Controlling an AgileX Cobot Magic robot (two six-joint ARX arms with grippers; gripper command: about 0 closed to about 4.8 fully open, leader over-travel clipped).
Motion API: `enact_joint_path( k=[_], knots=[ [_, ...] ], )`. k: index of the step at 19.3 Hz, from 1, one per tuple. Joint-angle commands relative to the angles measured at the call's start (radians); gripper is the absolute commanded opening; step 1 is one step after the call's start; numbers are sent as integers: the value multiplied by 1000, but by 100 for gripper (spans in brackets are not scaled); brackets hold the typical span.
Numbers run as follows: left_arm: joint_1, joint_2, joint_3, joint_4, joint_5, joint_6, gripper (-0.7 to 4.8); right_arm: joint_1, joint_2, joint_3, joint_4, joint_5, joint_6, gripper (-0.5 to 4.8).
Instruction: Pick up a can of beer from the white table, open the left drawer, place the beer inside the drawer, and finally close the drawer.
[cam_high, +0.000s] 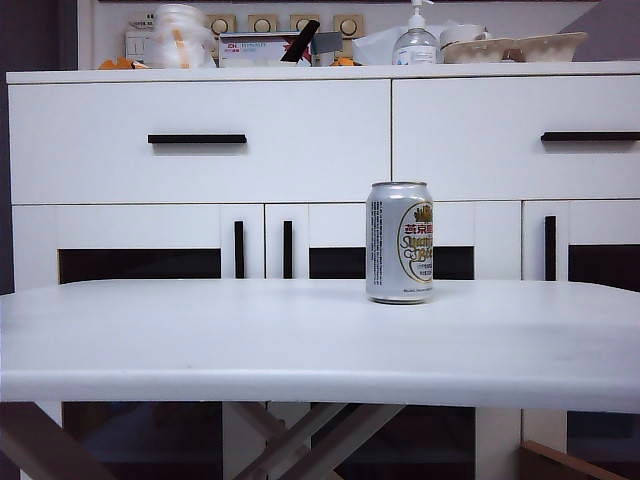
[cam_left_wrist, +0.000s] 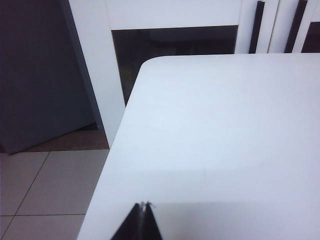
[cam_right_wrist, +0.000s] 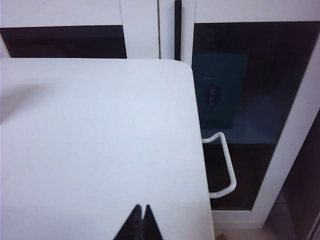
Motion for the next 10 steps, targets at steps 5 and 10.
enact_joint_path(
  k=[5,10],
  knots=[
    [-1,0,0,-13,11,-8,-5,2,-1,-2,8,-2,4,-5],
    [-1,0,0,40,10,-8,-5,2,-1,0,40,-3,5,-5]
  ],
)
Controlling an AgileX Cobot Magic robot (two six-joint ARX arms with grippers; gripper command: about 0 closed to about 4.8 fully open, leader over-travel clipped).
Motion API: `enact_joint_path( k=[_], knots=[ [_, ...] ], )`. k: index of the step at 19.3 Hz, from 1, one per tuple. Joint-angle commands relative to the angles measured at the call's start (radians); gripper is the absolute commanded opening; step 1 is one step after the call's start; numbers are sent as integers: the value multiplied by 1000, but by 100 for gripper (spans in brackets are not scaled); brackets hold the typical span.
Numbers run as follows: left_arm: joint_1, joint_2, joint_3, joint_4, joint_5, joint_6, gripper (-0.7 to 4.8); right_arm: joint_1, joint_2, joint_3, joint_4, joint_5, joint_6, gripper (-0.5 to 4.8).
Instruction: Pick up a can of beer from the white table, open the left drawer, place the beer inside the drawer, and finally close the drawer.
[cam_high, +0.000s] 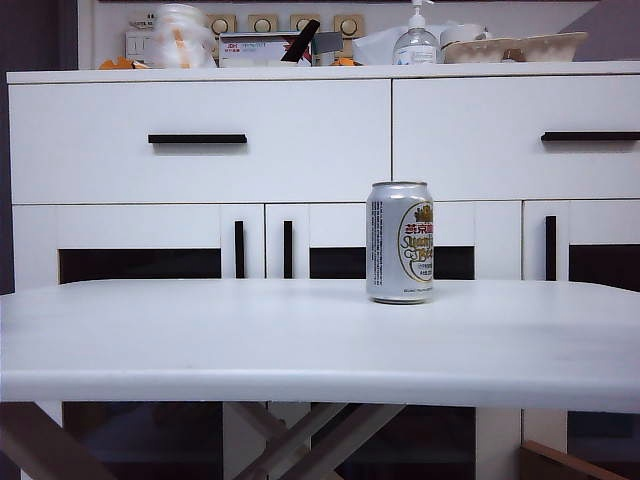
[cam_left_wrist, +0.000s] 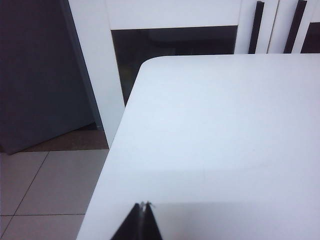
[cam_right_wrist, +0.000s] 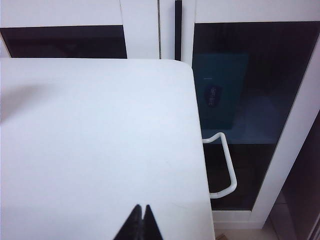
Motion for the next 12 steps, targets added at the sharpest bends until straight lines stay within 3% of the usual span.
enact_joint_path(
  k=[1,2,3,5,12],
  knots=[
    [-1,0,0,93,8,-18,-5,2,-1,10,63,-3,11,-5],
    [-1,0,1,125,4,-46,-5,2,-1,18,78,-3,14,-5],
    [-1,0,5,182,-8,-144,-5,2,-1,48,105,-1,27,-5],
    [-1,0,31,183,-32,-251,-5,2,-1,112,123,-1,28,-5],
    [-1,94,266,187,-133,-389,-5,1,102,390,127,2,27,-5]
  ],
)
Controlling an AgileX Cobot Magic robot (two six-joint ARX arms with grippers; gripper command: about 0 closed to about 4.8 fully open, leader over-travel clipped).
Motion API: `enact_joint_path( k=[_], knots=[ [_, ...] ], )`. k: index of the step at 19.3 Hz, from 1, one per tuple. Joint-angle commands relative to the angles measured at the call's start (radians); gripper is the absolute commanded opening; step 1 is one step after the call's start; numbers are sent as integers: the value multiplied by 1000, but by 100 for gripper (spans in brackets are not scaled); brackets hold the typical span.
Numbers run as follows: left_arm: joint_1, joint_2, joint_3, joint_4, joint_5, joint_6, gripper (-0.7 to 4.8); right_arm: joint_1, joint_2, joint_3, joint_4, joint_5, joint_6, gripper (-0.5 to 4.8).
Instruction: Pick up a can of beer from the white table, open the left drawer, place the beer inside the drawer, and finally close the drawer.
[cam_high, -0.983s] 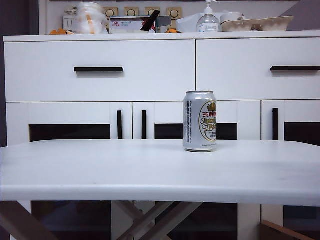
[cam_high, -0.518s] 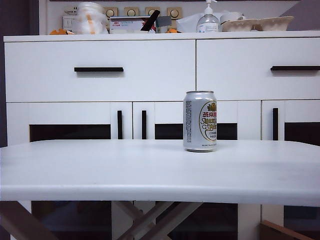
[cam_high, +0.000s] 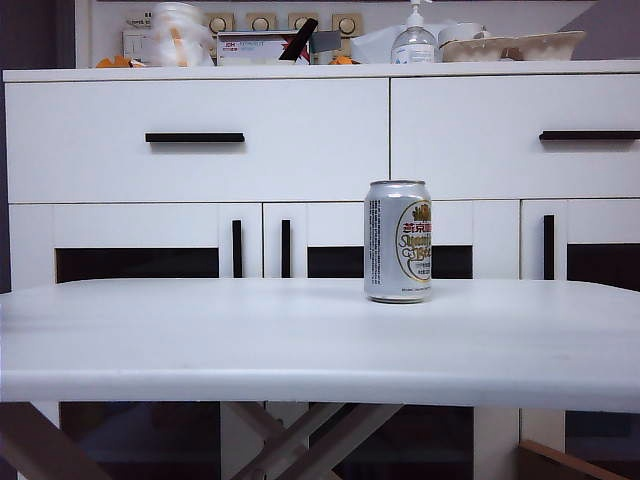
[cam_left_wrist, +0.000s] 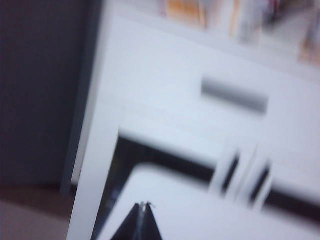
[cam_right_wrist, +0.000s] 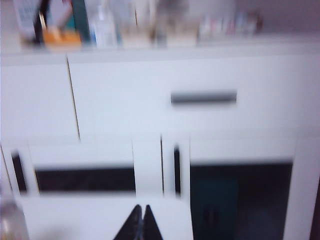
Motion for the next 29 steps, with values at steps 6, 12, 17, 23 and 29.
enact_joint_path(
  k=[6,12,17,23,29],
  knots=[
    [-1,448,341,169,-37,-233,-5,2,368,405,47,-26,4,-6],
    [-3,811,562,306,122,-354,-5,3,608,693,43,-191,5,-5],
    [-6,1002,712,334,123,-447,-5,3,723,856,16,-237,13,-5],
    [-131,1189,894,338,118,-449,-5,37,781,905,-47,-323,68,-5],
    [-184,1306,995,339,99,-459,-5,178,811,905,-116,-315,68,-6]
  ],
)
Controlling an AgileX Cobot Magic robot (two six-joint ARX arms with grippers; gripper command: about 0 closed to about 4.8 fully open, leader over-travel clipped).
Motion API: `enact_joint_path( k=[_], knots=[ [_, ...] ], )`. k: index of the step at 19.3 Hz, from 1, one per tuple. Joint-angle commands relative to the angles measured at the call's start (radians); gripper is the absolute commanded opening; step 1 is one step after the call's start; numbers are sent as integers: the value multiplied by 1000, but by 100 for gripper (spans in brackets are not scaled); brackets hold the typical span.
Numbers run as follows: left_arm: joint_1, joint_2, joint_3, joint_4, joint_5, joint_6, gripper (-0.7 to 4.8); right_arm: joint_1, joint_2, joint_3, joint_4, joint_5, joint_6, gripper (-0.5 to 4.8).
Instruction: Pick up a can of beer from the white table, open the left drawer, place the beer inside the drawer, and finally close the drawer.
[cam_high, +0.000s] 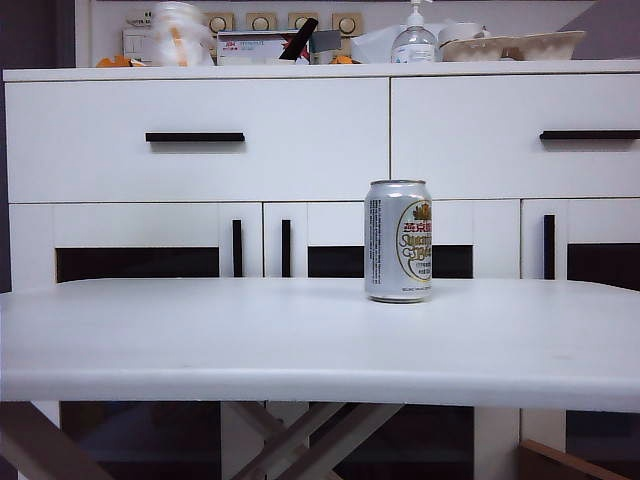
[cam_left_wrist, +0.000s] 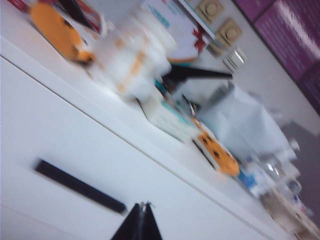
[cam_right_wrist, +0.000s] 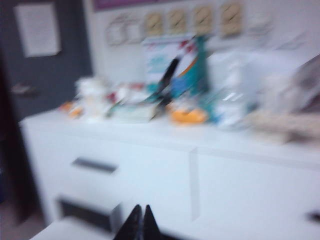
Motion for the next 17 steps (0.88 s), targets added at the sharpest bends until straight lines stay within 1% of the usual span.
enact_joint_path(
  k=[1,2,3,6,7,9,11,13,15,17],
  knots=[
    [-3,33,21,10,-5,-48,-5,69,11,4,-5,6,2,-5],
    [-3,42,23,10,-7,-74,-5,86,18,5,-4,7,2,-6],
    [-3,70,26,12,-12,-142,-5,130,35,5,-13,32,-6,-6],
    [-3,106,26,15,-15,-212,-5,164,56,5,-16,33,-6,-6],
    [-3,122,26,24,-15,-241,-5,180,60,5,-16,69,-13,-5],
    [-3,164,26,82,-15,-321,-5,198,61,10,-19,124,-74,-5],
    [-3,206,26,140,-15,-396,-5,218,76,33,-36,140,-100,-5],
    [-3,241,26,169,-15,-431,-5,229,90,50,-60,155,-109,-5],
    [-3,314,26,246,-16,-486,-5,230,112,64,-82,159,-129,-5],
    [-3,351,39,276,-27,-505,-5,236,115,64,-79,160,-130,-5]
  ],
)
